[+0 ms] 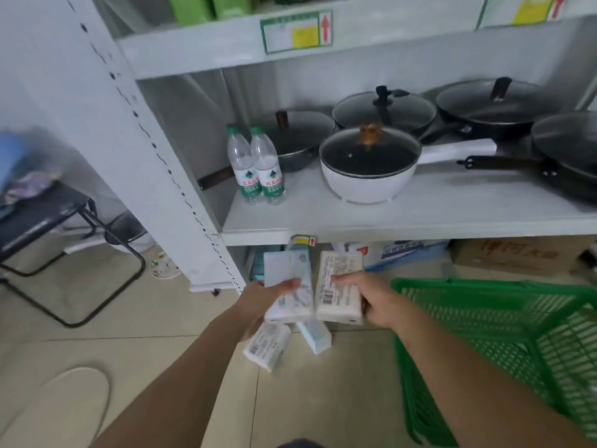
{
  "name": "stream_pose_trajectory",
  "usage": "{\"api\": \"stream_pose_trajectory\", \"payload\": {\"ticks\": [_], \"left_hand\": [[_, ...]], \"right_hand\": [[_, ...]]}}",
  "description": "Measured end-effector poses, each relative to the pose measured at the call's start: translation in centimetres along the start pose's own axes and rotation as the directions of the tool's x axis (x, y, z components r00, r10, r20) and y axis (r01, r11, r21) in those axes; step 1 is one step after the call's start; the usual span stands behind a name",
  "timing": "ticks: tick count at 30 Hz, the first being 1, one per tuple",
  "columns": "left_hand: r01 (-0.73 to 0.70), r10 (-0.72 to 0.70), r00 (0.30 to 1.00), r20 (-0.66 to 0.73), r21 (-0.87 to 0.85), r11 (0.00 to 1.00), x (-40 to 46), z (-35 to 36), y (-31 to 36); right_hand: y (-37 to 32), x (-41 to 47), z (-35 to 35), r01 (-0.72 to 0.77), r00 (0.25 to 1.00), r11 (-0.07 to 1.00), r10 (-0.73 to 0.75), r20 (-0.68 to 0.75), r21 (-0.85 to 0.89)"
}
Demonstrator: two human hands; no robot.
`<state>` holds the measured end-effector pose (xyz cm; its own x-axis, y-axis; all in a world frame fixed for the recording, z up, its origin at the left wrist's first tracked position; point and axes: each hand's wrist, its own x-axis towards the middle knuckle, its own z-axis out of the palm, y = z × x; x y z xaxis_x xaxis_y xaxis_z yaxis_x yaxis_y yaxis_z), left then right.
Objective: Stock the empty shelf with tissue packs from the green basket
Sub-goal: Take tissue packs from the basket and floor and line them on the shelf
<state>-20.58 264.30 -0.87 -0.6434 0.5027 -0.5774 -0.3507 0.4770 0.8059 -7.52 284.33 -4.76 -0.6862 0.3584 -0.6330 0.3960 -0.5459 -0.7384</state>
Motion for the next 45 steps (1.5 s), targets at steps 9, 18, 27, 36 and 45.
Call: {"api": "stream_pose_trajectory", "payload": {"ticks": [9,18,27,36,45], "left_hand": [[-0.100,0.102,0.994,0.029,-0.082,0.992,-15.1,0.3,20.5],[-0.240,0.245,0.968,0.050,-0.082,0.967,-33.0,1.5,45.0],[-0.278,0.305,0.940,0.154,-0.173,0.945,-45.3,1.8,61.0],[-0.290,0.311,0.943,0.120,-0.165,0.943,-48.0,-0.9,68.6],[-0.352,0.357,0.934,0.014,-0.136,0.926,-45.9,1.5,72.5]], "right_hand": [[-19.1,-18.5,1.8,0.135,0.988,0.989,-0.139,0.073,0.054],[-42.9,-39.7,3.5,0.274,0.944,0.961,-0.274,0.182,0.022],[-57.9,-55.3,3.7,0.393,0.905,0.919,-0.380,0.189,-0.034],[-63.4,-58.3,4.8,0.446,0.894,0.895,-0.444,0.060,-0.011],[-68.5,-57.0,4.5,0.489,0.868,0.871,-0.491,-0.076,-0.052]]}}
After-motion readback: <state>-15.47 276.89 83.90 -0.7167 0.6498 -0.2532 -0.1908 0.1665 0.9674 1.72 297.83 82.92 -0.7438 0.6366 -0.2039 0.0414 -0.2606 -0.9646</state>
